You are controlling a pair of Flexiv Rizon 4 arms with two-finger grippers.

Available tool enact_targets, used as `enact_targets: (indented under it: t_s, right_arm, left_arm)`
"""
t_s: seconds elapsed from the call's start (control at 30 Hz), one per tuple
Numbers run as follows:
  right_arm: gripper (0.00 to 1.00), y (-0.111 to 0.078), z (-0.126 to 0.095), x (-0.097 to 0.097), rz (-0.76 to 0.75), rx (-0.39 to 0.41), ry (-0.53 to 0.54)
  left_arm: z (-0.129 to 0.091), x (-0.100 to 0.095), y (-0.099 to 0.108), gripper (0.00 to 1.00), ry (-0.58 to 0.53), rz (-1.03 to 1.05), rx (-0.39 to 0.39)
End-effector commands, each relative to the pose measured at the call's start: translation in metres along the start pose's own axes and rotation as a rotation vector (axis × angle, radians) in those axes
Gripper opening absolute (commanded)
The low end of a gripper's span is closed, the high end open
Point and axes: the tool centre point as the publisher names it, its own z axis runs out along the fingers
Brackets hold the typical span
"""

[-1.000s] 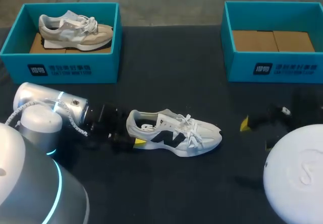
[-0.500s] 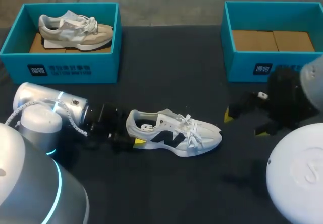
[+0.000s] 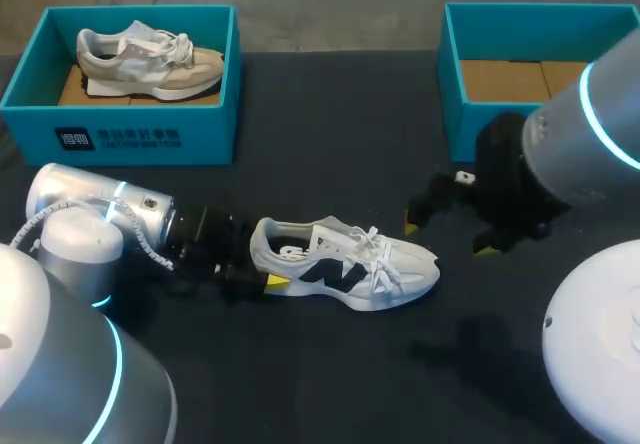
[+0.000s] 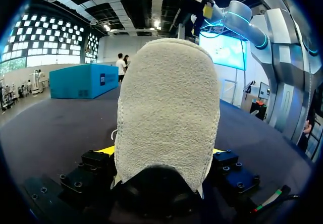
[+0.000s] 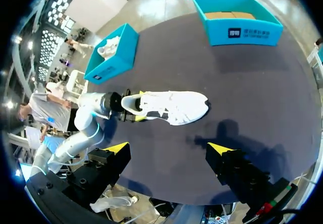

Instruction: Take the shoe out of the shoebox, open the shoe tongue, remove and reinsert the insole, then place the shoe into the shoebox

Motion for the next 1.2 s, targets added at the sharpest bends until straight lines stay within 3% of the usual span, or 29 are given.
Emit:
enact_targets:
  t_s: [0.03, 0.63, 0.8, 0.97, 1.2]
  right_arm:
    - [1.0, -0.001, 0.011, 0.02, -0.005, -0.015, -0.116]
    - [1.0, 0.0, 0.017, 0.026, -0.005, -0.034, -0.111]
    - [1.0, 0.016, 0.023, 0.033, -0.049, -0.038, -0.126]
    - [1.0, 0.027, 0.038, 0.046, -0.084, -0.041, -0.212]
    - [1.0, 0.03, 0.067, 0.057, -0.114, -0.025, -0.237]
  left_arm:
    - [0.001, -0.001, 0.002, 0.0, -0.001, 0.0, 0.0]
    - [0.001, -0.001, 0.002, 0.0, -0.001, 0.0, 0.0]
    - [0.001, -0.001, 0.002, 0.0, -0.001, 0.0, 0.0]
    - [0.001, -0.001, 0.002, 0.0, -0.001, 0.0, 0.0]
    - [0.001, -0.001, 0.002, 0.0, -0.001, 0.0, 0.0]
